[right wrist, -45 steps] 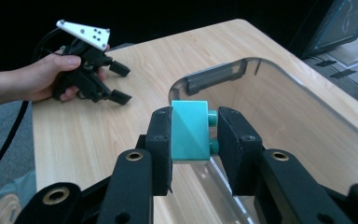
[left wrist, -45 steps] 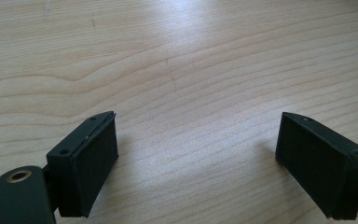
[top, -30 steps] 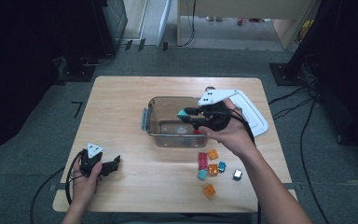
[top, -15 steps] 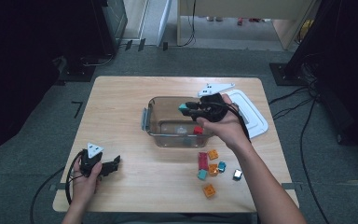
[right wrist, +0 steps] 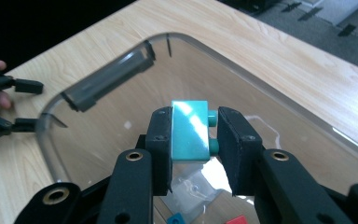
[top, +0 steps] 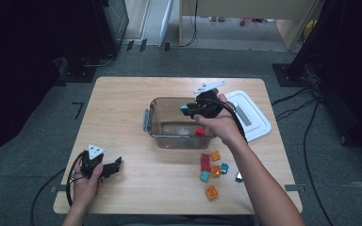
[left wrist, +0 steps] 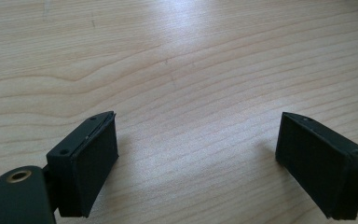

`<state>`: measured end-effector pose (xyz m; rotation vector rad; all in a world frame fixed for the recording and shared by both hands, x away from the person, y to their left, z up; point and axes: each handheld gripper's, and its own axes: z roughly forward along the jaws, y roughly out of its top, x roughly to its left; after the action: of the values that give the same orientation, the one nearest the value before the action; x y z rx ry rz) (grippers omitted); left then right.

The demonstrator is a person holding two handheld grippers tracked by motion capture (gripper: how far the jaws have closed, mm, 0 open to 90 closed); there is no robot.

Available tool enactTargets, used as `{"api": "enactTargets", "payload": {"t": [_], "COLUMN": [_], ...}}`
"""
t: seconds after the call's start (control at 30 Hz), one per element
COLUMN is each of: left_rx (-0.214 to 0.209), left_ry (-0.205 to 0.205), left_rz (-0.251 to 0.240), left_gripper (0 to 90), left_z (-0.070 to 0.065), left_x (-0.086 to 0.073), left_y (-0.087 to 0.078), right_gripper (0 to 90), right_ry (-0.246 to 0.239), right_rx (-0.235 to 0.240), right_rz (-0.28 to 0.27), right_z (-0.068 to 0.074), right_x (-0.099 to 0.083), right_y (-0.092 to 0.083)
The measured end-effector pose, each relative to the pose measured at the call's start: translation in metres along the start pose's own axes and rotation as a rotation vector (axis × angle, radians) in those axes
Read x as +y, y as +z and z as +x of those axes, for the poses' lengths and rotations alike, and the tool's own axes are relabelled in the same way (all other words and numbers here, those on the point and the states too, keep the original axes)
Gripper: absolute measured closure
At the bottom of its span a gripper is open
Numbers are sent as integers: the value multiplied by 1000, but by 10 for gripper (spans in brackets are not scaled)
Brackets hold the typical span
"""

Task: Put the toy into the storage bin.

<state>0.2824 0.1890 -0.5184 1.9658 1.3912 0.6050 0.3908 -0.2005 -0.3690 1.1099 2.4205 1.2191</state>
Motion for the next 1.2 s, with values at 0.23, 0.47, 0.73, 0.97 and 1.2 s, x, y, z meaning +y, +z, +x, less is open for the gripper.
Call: {"api": "enactTargets", "payload": {"t": [0.23,0.47,0.73,0.97,1.2], "left_rx": [-1,-1,-1,-1,0], "left_ry": [1,1,1,0,1], "left_rz": [0,0,0,0,0], "left_gripper": [128,128,128,128,128], "left_z": [0,0,0,0,0], "left_x": [0,0,0,0,0], "left_y": [0,0,0,0,0], "right_gripper": [677,670,669,663,631], "right_ry": [23,40,57,58,53], "right_rx": [8,10,2,11,15], "right_rz": [31,47,111,115,112], "right_z": [-4,-6,-8,-8,-8], "right_x": [-4,-6,-8,-8,-9], "right_y": [8,10,17,19,19]}}
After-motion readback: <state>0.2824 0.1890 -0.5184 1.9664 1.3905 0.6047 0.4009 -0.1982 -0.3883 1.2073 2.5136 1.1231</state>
